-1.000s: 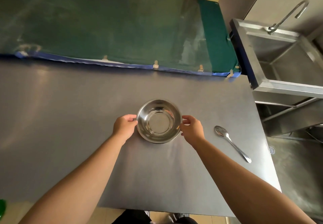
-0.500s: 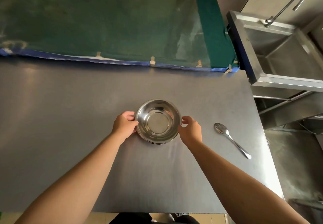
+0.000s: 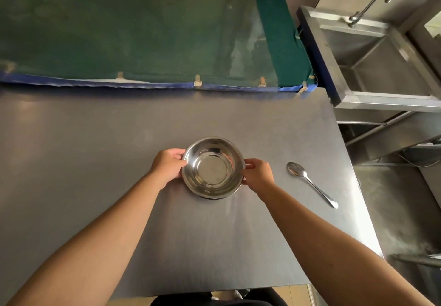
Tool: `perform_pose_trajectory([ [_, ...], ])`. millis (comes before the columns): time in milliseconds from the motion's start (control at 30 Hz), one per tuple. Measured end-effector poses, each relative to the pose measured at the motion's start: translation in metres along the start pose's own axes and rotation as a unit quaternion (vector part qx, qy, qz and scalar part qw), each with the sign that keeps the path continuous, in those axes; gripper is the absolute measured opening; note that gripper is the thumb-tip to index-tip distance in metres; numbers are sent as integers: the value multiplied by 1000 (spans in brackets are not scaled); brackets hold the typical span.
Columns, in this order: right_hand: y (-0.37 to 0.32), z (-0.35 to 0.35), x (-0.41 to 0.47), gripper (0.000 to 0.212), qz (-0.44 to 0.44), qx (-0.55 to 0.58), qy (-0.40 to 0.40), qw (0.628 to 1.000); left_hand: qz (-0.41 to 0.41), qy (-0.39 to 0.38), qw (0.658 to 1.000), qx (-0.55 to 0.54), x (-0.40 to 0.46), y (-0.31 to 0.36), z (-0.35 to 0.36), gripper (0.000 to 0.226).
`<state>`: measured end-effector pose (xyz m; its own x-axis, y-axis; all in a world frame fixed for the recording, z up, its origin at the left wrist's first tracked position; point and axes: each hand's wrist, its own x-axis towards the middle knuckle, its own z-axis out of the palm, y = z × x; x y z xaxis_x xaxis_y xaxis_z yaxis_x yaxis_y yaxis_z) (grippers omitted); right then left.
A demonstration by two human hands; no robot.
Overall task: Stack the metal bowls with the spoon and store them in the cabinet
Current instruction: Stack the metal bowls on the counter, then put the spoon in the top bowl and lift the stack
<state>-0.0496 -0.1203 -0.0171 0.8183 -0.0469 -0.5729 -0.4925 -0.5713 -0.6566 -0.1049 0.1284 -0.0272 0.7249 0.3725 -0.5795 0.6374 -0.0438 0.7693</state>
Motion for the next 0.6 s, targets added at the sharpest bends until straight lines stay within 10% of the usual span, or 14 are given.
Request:
perform_pose_trajectory([
  [600, 56, -124, -6, 25, -50, -18, 30, 998, 25, -38, 998, -33, -52, 21, 115, 35],
])
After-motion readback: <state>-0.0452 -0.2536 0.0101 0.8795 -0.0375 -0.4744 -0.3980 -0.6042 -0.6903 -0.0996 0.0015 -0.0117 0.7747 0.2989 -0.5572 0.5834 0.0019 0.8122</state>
